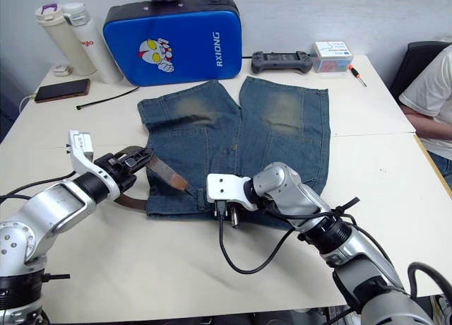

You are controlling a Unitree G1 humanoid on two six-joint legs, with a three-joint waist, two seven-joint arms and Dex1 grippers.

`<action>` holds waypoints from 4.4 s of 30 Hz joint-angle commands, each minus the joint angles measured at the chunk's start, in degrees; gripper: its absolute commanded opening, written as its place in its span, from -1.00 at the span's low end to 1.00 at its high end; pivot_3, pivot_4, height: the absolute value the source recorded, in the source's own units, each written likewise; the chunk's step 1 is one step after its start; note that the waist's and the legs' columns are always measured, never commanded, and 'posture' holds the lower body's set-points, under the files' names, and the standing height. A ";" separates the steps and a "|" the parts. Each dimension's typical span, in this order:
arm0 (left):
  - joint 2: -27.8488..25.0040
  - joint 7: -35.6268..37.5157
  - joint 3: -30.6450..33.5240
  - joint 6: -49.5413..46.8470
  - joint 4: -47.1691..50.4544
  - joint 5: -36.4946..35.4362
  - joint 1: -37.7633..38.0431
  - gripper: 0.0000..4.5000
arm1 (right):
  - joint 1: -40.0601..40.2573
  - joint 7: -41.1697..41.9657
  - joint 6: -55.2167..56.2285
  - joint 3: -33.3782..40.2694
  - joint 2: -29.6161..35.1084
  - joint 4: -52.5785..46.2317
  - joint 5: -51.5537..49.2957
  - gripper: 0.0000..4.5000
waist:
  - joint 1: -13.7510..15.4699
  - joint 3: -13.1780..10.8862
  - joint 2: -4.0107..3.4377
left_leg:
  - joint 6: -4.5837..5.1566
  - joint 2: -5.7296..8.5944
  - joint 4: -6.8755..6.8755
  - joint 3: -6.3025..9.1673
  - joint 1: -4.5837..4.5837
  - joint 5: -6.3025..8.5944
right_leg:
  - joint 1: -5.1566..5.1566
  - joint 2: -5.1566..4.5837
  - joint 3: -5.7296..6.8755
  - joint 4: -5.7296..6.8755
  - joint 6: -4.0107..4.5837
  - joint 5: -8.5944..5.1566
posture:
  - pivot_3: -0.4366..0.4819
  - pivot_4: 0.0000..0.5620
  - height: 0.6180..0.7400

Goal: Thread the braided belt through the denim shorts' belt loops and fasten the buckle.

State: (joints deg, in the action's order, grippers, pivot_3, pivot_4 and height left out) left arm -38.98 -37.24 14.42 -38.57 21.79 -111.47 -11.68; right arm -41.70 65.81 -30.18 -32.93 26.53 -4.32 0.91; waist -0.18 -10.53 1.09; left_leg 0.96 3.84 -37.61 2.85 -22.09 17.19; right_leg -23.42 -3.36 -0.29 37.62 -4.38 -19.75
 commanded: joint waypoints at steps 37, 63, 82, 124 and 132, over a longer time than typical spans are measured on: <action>18.00 -10.49 -10.12 11.03 11.86 17.83 9.31 -1.00 | -5.94 0.69 -21.77 18.80 16.17 -11.88 -20.48 0.95 | 1.58 -0.03 0.03 | 0.05 0.02 0.16 -0.04 -0.12 -0.01 | -0.04 -0.04 -0.01 -0.22 0.01 0.01 | -0.05 -0.47 1.00; 26.09 0.22 -16.27 -1.77 -4.76 31.06 -0.44 -1.00 | -1.79 -0.47 -20.05 14.43 21.54 -21.43 -20.00 0.95 | 2.82 -0.05 0.07 | 0.10 0.05 0.02 0.02 -0.15 -0.02 | 0.03 -0.07 0.07 -0.21 -0.03 0.03 | -0.05 -0.47 1.00; 24.80 -1.65 -16.09 -15.56 -5.90 30.01 -2.54 -1.00 | 2.13 -8.27 11.23 3.09 14.13 -10.28 0.68 0.95 | 3.05 -0.03 0.10 | 0.11 0.07 -0.15 0.07 -0.16 -0.01 | 0.07 -0.05 0.12 -0.18 -0.07 0.05 | -0.05 -0.47 1.00; -19.84 37.09 -4.21 -30.54 8.15 9.58 -9.29 0.98 | 2.14 0.05 15.94 9.73 19.06 -12.57 0.31 -1.00 | 1.49 -0.09 0.03 | 0.04 0.06 0.05 0.12 -0.13 -0.02 | -0.02 -0.06 0.09 -0.14 0.05 -0.02 | -0.05 -0.47 1.00; -20.07 46.07 -8.38 -30.92 4.05 17.48 -15.68 0.98 | -4.49 -0.82 35.80 12.61 18.98 -6.24 3.10 -1.00 | 0.59 -0.14 0.01 | -0.01 0.05 0.21 0.10 -0.12 -0.06 | -0.07 -0.03 0.07 -0.15 0.05 -0.02 | -0.05 -0.47 1.00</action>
State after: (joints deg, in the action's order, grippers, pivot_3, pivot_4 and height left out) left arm -58.88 5.78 7.03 -69.91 27.04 -96.99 -25.63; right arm -43.59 65.37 -3.18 -22.52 44.85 -12.65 2.11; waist 0.41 -10.67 1.10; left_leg 0.94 3.89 -37.39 2.95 -22.20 17.13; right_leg -23.50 -3.39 -0.21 37.47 -4.33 -19.77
